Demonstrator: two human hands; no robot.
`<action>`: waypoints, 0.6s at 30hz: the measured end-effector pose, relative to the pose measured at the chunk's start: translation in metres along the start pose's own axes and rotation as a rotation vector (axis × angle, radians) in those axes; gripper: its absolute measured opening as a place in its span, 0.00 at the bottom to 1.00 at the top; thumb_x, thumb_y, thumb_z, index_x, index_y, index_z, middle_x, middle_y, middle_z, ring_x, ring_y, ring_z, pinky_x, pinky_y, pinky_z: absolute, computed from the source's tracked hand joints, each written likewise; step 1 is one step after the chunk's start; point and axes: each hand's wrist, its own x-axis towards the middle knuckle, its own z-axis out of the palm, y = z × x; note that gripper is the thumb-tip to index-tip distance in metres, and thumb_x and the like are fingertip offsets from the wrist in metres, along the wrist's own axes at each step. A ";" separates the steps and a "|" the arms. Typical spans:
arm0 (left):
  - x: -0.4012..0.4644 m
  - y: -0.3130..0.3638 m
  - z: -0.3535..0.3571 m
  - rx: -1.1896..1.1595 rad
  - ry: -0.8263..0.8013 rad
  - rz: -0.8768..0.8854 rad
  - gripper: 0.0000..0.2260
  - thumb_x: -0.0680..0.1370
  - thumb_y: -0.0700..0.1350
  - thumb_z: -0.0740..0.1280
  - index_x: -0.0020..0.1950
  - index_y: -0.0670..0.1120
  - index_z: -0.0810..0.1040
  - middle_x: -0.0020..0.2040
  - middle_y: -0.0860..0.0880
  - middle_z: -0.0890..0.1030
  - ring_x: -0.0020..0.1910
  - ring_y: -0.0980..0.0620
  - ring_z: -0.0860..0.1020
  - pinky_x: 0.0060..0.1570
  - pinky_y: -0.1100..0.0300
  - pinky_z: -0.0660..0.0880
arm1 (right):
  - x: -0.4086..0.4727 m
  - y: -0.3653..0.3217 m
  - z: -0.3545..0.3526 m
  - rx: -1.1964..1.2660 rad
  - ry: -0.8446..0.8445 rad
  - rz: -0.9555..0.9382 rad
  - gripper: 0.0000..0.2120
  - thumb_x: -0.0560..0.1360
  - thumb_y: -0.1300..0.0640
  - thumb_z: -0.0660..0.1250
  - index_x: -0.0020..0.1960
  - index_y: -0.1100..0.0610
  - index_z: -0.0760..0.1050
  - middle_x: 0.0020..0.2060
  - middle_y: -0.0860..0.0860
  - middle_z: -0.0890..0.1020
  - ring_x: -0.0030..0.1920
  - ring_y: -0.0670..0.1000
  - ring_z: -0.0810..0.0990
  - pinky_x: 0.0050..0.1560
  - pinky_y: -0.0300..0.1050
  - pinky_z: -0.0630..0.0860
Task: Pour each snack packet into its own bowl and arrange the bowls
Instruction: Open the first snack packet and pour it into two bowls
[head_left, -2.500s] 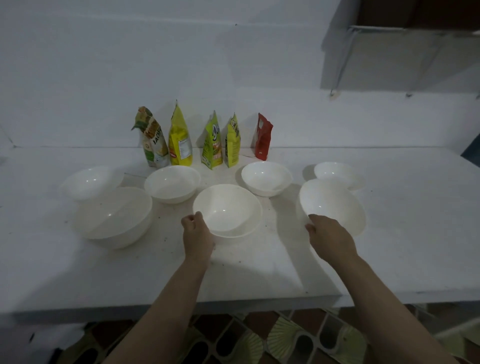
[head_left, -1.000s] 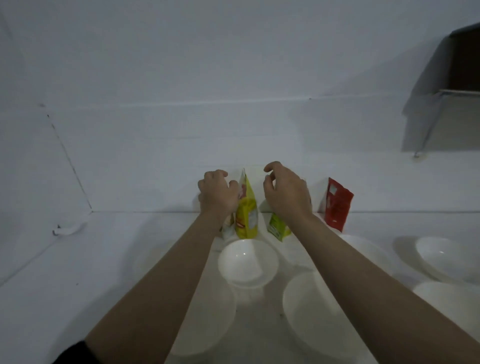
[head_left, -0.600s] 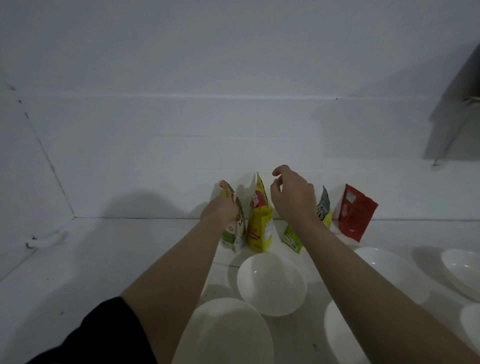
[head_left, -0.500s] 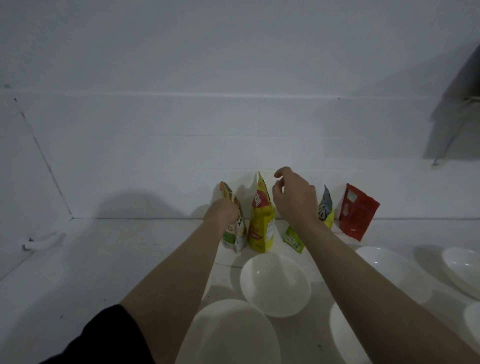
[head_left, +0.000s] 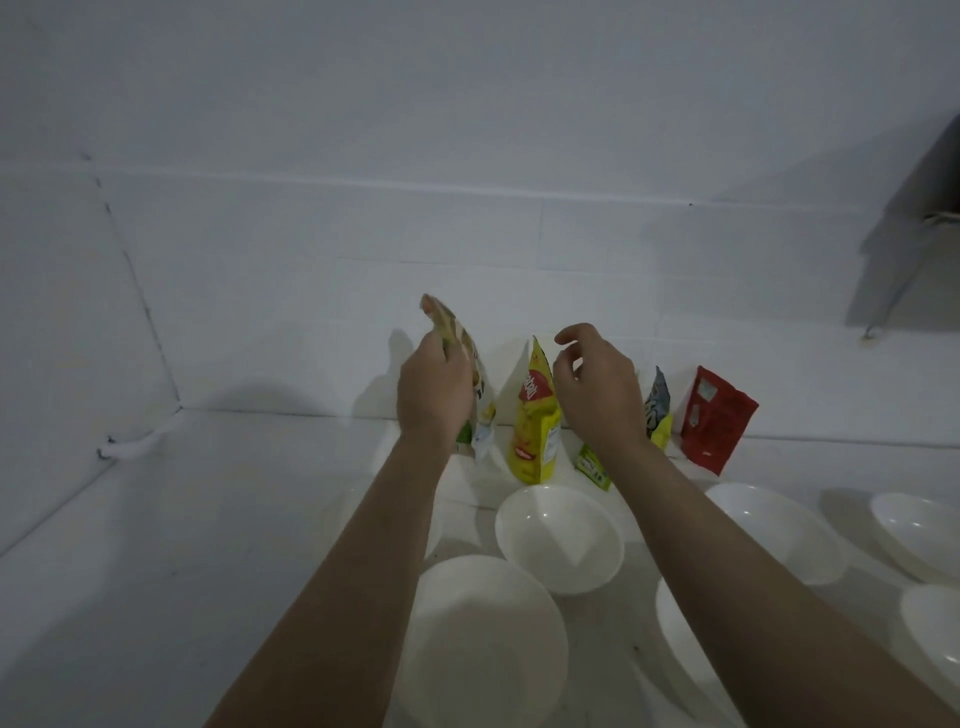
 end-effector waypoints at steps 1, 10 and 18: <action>-0.014 0.006 -0.009 -0.068 0.034 0.048 0.15 0.82 0.44 0.54 0.35 0.50 0.63 0.32 0.52 0.69 0.33 0.53 0.69 0.34 0.57 0.64 | -0.007 -0.009 -0.006 0.049 -0.008 -0.005 0.10 0.80 0.58 0.59 0.59 0.55 0.74 0.43 0.49 0.81 0.39 0.52 0.79 0.42 0.51 0.78; -0.138 0.013 -0.102 -0.217 0.224 0.039 0.10 0.83 0.43 0.56 0.42 0.44 0.70 0.37 0.48 0.74 0.36 0.56 0.72 0.36 0.61 0.71 | -0.115 -0.096 -0.012 0.522 -0.205 -0.001 0.09 0.80 0.58 0.61 0.58 0.53 0.76 0.44 0.46 0.79 0.37 0.44 0.77 0.38 0.37 0.73; -0.192 -0.028 -0.177 -0.049 0.240 -0.151 0.10 0.83 0.47 0.55 0.48 0.45 0.72 0.44 0.45 0.77 0.42 0.54 0.75 0.44 0.61 0.74 | -0.191 -0.145 0.004 0.617 -0.476 -0.006 0.09 0.81 0.57 0.60 0.58 0.50 0.76 0.47 0.41 0.79 0.45 0.41 0.78 0.46 0.45 0.81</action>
